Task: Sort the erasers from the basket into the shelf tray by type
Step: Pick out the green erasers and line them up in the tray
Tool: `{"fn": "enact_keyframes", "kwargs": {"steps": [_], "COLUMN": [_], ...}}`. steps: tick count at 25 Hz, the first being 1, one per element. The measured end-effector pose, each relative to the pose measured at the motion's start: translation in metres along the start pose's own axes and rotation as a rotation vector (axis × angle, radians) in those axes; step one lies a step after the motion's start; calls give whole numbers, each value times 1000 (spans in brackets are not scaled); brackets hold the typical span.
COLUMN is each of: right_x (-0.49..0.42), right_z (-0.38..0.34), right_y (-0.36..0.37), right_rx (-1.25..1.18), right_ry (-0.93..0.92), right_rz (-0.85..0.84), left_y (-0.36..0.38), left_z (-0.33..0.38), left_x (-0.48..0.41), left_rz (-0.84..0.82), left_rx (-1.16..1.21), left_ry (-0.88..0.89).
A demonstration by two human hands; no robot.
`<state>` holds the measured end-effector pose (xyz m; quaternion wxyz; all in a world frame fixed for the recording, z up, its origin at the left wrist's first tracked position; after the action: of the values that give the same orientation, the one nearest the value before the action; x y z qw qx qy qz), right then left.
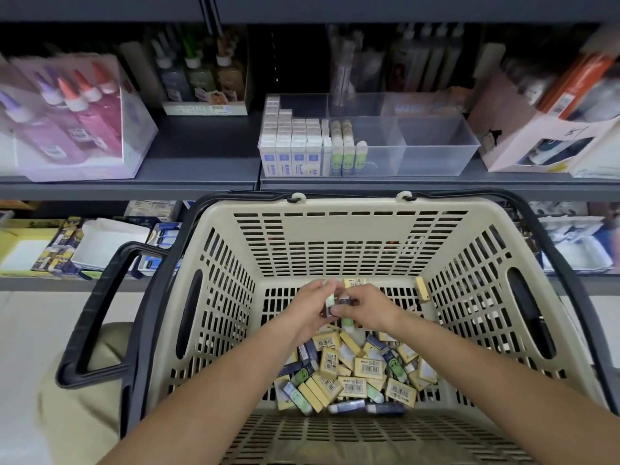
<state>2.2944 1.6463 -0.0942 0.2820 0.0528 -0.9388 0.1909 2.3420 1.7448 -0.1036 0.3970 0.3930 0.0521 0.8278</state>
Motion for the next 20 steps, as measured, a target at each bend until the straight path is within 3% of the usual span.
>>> {"fn": "enact_keyframes", "kwargs": {"steps": [2, 5, 7, 9, 12, 14, 17, 20], "right_x": [2, 9, 13, 12, 5, -2, -15, -33], "right_z": [-3, -3, -8, -16, -10, -2, 10, 15], "right_y": [-3, -25, -25, -7, 5, -9, -18, 3], "right_rx": [-172, -326, -215, 15, 91, 138, 444, 535], "right_ry": [-4, -43, -119, -179, -181, -95, 126, 219], "right_rz": [22, 212, 242, 129, -10, 80, 189, 87], "left_y": [-11, -26, -20, -12, -25, -39, -47, -44], "left_z": [3, -5, -11, -10, -5, -2, 1, 0], "left_x": [-1, 2, 5, 5, 4, 5, 4, 1], "left_rz": [139, 241, 149, 58, 136, 193, 177, 133], "left_rx": [-9, -15, 104, 201, 119, 68, 109, 119], "left_ry": [11, -120, -233, -249, -195, -161, -123, -95]}}
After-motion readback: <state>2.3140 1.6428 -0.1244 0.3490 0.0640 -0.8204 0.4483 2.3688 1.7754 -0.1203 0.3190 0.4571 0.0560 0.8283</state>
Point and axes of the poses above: each hand's wrist, its own x-axis away from the middle knuckle, its own y-axis out of the palm, z = x × y, the point moved 6 cm from there along -x, towards the middle knuckle, and after that the axes turned 11 degrees about -z, right-handed, at the moved point
